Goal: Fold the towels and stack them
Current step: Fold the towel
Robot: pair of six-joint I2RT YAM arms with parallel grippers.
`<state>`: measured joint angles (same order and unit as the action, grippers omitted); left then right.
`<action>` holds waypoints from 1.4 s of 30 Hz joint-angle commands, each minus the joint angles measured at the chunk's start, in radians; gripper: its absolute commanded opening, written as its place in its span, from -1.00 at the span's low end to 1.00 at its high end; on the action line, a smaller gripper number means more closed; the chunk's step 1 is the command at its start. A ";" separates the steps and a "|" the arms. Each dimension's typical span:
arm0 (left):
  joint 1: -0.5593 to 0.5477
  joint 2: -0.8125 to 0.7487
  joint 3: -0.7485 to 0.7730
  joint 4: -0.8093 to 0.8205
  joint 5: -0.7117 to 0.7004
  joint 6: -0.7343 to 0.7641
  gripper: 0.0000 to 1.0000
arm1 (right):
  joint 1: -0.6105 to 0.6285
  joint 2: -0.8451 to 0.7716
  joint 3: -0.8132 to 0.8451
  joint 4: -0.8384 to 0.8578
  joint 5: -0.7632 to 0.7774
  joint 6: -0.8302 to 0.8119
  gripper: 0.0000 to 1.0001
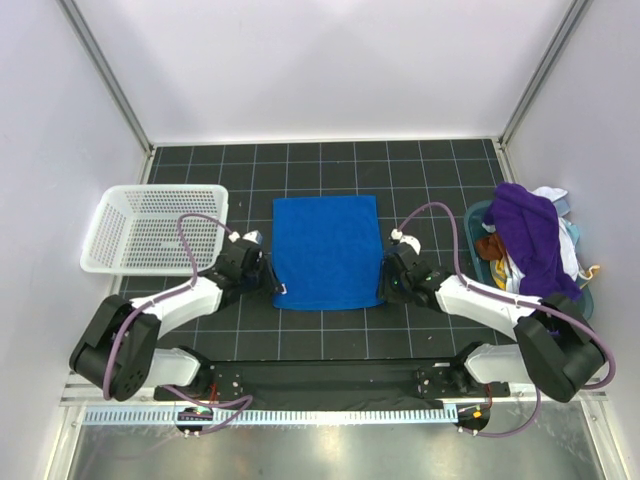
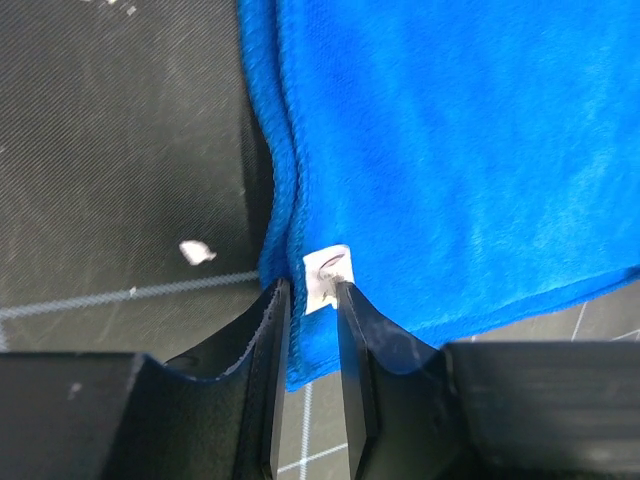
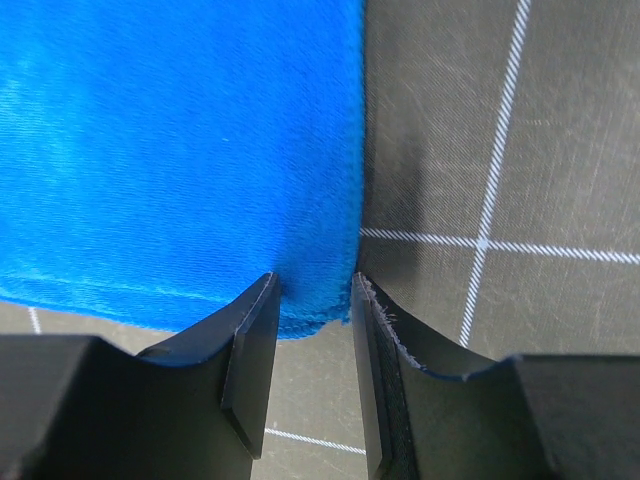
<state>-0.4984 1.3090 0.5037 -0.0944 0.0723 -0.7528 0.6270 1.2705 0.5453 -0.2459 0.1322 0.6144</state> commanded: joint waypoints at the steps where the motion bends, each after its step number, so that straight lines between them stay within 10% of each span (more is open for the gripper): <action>1: -0.017 0.056 -0.004 0.004 -0.022 -0.008 -0.39 | 0.019 0.004 -0.001 0.002 0.060 0.041 -0.16; 12: -0.057 0.044 0.006 -0.070 -0.092 -0.039 -0.36 | 0.030 -0.016 -0.036 0.016 0.050 0.071 -0.11; 24: -0.071 -0.048 0.019 -0.231 -0.187 -0.063 -0.60 | 0.033 -0.045 -0.057 -0.023 0.078 0.100 -0.83; 42: -0.215 0.003 0.036 -0.218 -0.174 -0.120 -0.83 | 0.034 -0.270 -0.062 -0.248 0.089 0.160 -0.84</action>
<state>-0.7017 1.3090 0.5556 -0.2501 -0.0967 -0.8429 0.6556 1.0309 0.4946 -0.4446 0.2153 0.7494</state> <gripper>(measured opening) 0.087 0.094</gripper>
